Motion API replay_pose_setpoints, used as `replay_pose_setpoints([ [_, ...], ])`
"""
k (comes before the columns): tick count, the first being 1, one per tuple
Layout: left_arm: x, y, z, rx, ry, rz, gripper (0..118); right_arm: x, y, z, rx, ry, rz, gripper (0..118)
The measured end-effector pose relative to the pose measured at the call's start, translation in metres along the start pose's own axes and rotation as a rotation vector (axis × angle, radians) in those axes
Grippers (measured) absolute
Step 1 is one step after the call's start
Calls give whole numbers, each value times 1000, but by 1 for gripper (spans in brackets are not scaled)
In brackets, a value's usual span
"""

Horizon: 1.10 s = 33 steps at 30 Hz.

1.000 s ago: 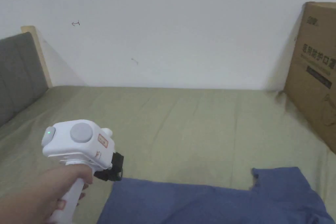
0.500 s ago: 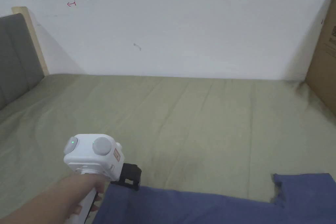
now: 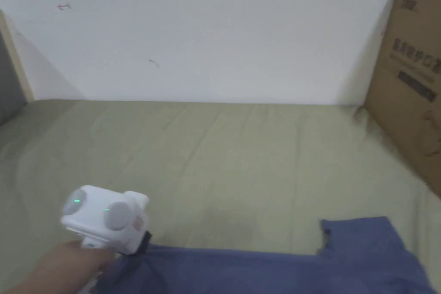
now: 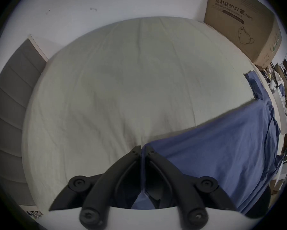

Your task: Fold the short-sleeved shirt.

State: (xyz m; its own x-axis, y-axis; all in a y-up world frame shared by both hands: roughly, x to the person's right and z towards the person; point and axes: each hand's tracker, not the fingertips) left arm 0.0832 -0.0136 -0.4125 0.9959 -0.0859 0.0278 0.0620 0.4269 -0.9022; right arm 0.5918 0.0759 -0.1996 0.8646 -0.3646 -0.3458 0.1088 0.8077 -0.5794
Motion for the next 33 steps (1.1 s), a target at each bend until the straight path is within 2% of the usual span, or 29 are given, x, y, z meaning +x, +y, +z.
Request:
replay_pose_setpoints([
  [2,-4,2,9,41,1,37,2,38,28,-18,3,-70,28,0],
  [4,3,-4,30,67,27,61,2,76,61,-51,-96,-213,47,0],
  [6,7,-4,32,65,49,38,2,101,93,-93,-270,-328,-4,0],
  [7,6,-3,21,52,80,-12,2,117,103,-114,-327,-354,-47,0],
  [8,8,-3,18,45,110,-43,2,131,108,-131,-370,-353,-73,7],
  [10,11,-3,14,37,114,-66,2,164,113,-170,-459,-408,-146,80],
  [11,14,-4,15,37,110,-66,2,172,114,-183,-500,-418,-175,103],
  [17,16,-8,17,11,92,-62,2,191,103,-242,-571,-443,-249,100],
  [18,13,-8,15,3,79,-45,2,174,99,-232,-580,-438,-272,95],
  [20,8,-9,9,-11,62,-19,2,169,93,-238,-624,-419,-290,87],
  [21,7,-10,6,-19,58,-14,2,167,89,-242,-671,-421,-278,80],
  [22,8,-10,4,-26,55,-13,2,167,85,-246,-701,-471,-208,67],
  [23,13,-13,8,-30,55,-13,2,164,86,-247,-711,-481,-147,54],
  [24,16,-15,8,-34,56,-17,2,159,89,-244,-723,-501,-70,27],
  [25,17,-16,8,-39,54,-17,2,156,93,-240,-703,-498,-44,0],
  [29,11,-19,11,-19,45,37,2,148,103,-207,-609,-433,-150,0],
  [30,10,-20,17,-9,36,60,2,164,108,-210,-596,-398,-157,0],
  [31,7,-23,25,0,26,77,2,163,112,-199,-579,-336,-188,0],
  [33,1,-26,45,24,1,102,2,154,119,-171,-527,-298,-220,0],
])
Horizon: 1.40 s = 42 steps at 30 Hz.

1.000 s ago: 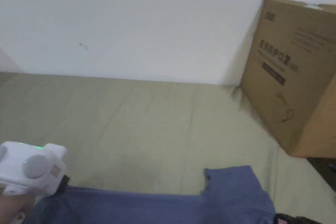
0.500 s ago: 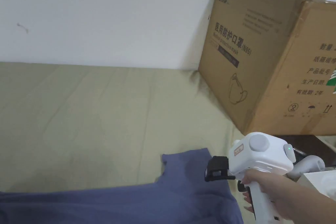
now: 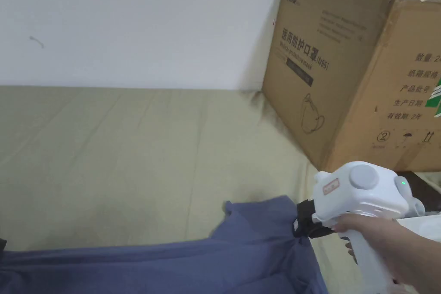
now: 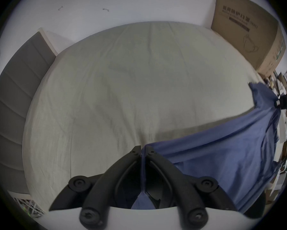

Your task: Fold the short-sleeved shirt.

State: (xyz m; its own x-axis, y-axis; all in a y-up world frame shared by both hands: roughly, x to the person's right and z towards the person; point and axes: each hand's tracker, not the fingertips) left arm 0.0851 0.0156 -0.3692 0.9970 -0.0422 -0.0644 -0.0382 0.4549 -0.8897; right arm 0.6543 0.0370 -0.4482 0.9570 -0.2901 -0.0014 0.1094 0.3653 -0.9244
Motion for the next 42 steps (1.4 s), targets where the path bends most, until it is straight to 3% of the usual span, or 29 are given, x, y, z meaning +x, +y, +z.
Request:
replay_pose_setpoints([
  [6,-29,5,103,142,-109,101,2,-2,-36,112,128,122,0,0],
  [9,-34,6,169,234,-128,78,2,-11,-46,170,212,126,45,0],
  [14,-34,5,273,355,-148,62,2,-25,-58,262,364,198,53,0],
  [21,-35,-7,393,507,-145,22,2,-62,-76,382,544,201,164,0],
  [26,-44,9,423,528,-149,46,2,-85,-55,427,592,195,188,0],
  [29,-43,26,433,580,-95,23,2,-102,-33,435,635,153,253,0],
  [33,-46,56,433,651,-113,95,2,-122,9,426,659,114,221,0],
  [42,-41,163,393,715,-29,107,2,-168,120,394,769,59,186,0],
])
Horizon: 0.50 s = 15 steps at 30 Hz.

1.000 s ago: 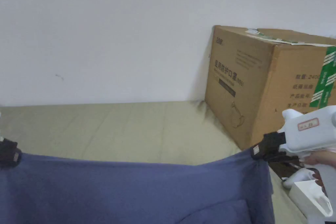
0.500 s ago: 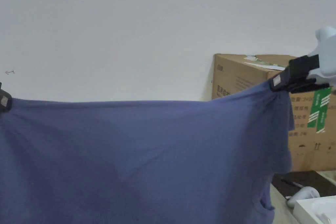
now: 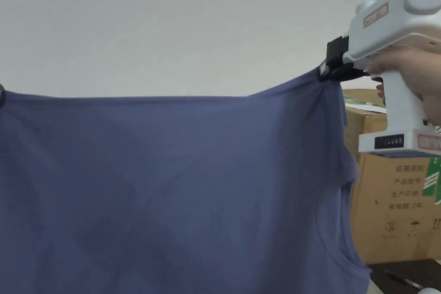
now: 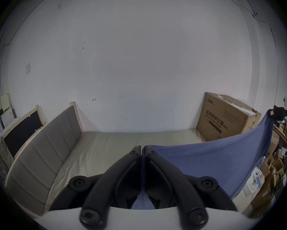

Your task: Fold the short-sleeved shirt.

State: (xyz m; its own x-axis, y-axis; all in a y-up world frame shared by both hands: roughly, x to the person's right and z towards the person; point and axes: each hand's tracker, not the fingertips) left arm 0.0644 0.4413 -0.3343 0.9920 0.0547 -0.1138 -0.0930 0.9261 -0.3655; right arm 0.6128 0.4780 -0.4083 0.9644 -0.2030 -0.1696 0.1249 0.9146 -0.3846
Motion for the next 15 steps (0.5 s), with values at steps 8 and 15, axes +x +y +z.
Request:
replay_pose_setpoints([
  [8,5,57,-63,204,26,-5,2,-14,70,-52,209,-80,15,0],
  [15,8,32,-73,335,9,-9,2,-12,50,-43,350,-109,110,0],
])
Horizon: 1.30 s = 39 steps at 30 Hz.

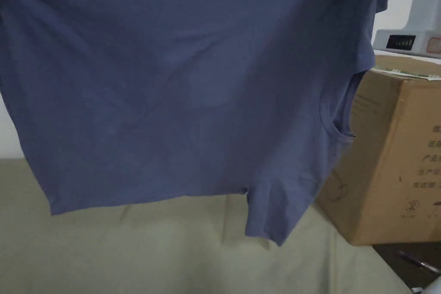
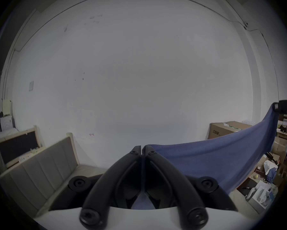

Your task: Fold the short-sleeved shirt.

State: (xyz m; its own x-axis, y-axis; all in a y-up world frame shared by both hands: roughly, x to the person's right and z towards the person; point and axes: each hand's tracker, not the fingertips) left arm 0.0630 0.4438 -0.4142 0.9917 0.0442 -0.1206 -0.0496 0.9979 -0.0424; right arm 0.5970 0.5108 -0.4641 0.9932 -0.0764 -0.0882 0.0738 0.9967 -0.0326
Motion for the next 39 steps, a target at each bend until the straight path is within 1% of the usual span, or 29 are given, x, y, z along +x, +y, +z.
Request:
replay_pose_setpoints([
  [2,-3,-24,-9,-51,-21,15,2,6,-33,-3,-52,-2,6,0],
  [3,-3,-43,-11,-90,-34,18,2,9,-58,-4,-90,-8,-6,0],
  [5,0,-90,-14,-164,-65,37,2,15,-119,-8,-176,23,-8,0],
  [7,3,-152,-12,-241,-88,36,2,21,-195,-8,-266,43,-4,0],
  [8,4,-186,-9,-298,-105,35,2,23,-237,-1,-320,48,-22,0],
  [11,11,-294,23,-463,-142,73,2,36,-365,17,-543,53,-105,0],
  [12,11,-327,33,-521,-154,73,2,39,-407,26,-606,31,-96,0],
  [13,9,-355,44,-568,-140,70,2,44,-437,38,-659,30,-96,0],
  [14,7,-382,62,-583,-144,66,2,49,-466,51,-716,28,-97,0],
  [15,2,-401,80,-583,-140,86,2,56,-487,67,-748,22,-110,0],
  [16,-5,-420,95,-617,-176,132,2,61,-506,86,-769,30,-123,0],
  [17,-9,-438,106,-650,-172,120,2,65,-516,99,-803,33,-107,0],
  [19,-19,-458,133,-707,-178,105,2,77,-525,133,-825,75,-107,0],
  [20,-22,-460,147,-706,-175,80,2,84,-524,151,-827,94,-106,0],
  [21,-15,-452,166,-696,-180,78,2,89,-519,170,-810,103,-90,0],
  [23,-22,-447,194,-688,-207,118,2,101,-506,202,-801,111,-96,0],
  [24,-27,-444,206,-692,-232,155,2,97,-486,227,-778,116,-88,0],
  [25,-30,-437,220,-696,-242,163,2,103,-477,244,-754,126,-101,0],
  [27,-35,-430,243,-697,-234,155,2,112,-464,273,-730,163,-135,0],
  [30,-36,-424,273,-711,-235,158,2,118,-455,310,-724,187,-118,0],
  [32,-39,-425,288,-721,-244,170,2,121,-461,324,-730,198,-124,0],
  [34,-25,-424,303,-722,-251,124,2,122,-472,335,-760,213,-160,0],
  [35,-22,-427,308,-734,-258,83,2,121,-479,338,-769,209,-153,0],
  [36,-20,-433,312,-740,-260,61,2,128,-494,336,-788,205,-143,0],
  [39,-27,-454,317,-760,-263,46,2,126,-521,333,-854,202,-86,0],
])
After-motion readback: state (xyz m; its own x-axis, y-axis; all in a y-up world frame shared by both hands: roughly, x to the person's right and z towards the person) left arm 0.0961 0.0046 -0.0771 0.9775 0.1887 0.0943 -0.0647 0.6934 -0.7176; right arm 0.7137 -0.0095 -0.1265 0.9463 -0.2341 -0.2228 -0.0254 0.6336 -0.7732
